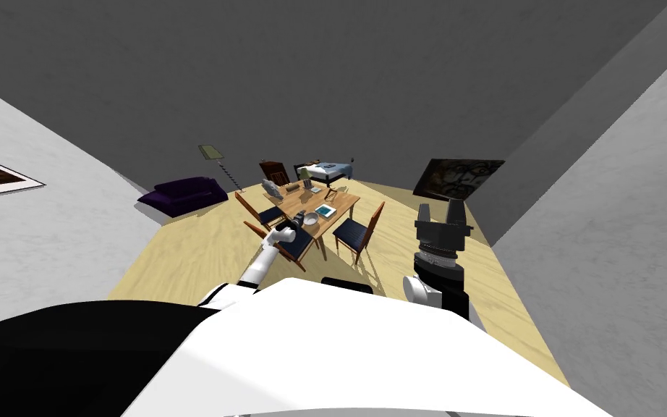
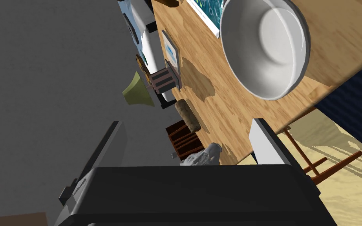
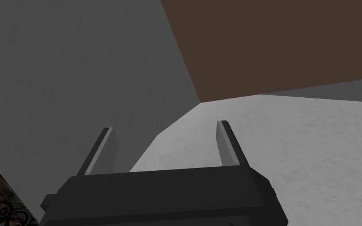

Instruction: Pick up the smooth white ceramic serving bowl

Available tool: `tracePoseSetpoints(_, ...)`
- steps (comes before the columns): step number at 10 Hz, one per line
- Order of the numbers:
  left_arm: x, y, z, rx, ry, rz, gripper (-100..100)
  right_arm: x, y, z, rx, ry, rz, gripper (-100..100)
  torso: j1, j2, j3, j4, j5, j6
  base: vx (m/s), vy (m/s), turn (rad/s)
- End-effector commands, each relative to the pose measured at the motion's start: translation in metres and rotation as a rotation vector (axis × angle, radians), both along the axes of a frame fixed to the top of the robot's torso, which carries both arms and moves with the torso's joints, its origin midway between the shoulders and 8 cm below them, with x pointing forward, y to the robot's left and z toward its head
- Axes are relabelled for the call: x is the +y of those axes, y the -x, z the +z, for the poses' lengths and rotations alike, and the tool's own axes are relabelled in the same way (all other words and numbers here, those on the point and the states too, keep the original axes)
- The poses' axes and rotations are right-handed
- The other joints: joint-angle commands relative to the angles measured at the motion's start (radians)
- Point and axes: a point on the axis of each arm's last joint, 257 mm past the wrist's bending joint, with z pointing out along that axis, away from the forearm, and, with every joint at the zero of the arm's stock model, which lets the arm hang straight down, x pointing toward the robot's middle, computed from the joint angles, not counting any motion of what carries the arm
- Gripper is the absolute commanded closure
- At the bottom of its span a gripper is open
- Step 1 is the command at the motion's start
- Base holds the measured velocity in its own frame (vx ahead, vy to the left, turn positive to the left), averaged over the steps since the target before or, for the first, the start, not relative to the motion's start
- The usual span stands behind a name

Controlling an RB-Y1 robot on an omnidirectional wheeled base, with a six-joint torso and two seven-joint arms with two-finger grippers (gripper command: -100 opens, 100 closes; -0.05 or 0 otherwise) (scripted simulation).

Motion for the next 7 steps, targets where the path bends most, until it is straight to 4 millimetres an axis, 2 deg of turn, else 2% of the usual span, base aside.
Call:
tracePoseSetpoints(1, 0.007, -0.002, -0.013, 0.050, 0.003, 0.007, -100, 0.000, 0.000, 0.000, 0.000, 0.000, 0.000, 0, 0.000, 0.000, 0.000, 0.000, 0.000, 0.000, 0.027, 0.023, -0.079)
tracePoseSetpoints(3, 0.018, 0.001, -0.032, 0.110, 0.006, 0.023, -100, 0.000, 0.000, 0.000, 0.000, 0.000, 0.000, 0, 0.000, 0.000, 0.000, 0.000, 0.000, 0.000, 0.031, 0.027, -0.083)
tracePoseSetpoints(6, 0.028, 0.006, -0.049, 0.168, 0.010, 0.039, -100, 0.000, 0.000, 0.000, 0.000, 0.000, 0.000, 0, 0.000, -0.002, -0.001, 0.000, 0.000, 0.000, 0.041, 0.023, -0.059)
tracePoseSetpoints(7, 0.037, 0.010, -0.063, 0.218, 0.014, 0.053, -100, 0.000, 0.000, 0.000, 0.000, 0.000, 0.000, 0, 0.000, -0.001, -0.001, 0.000, 0.000, 0.000, 0.048, 0.026, -0.071)
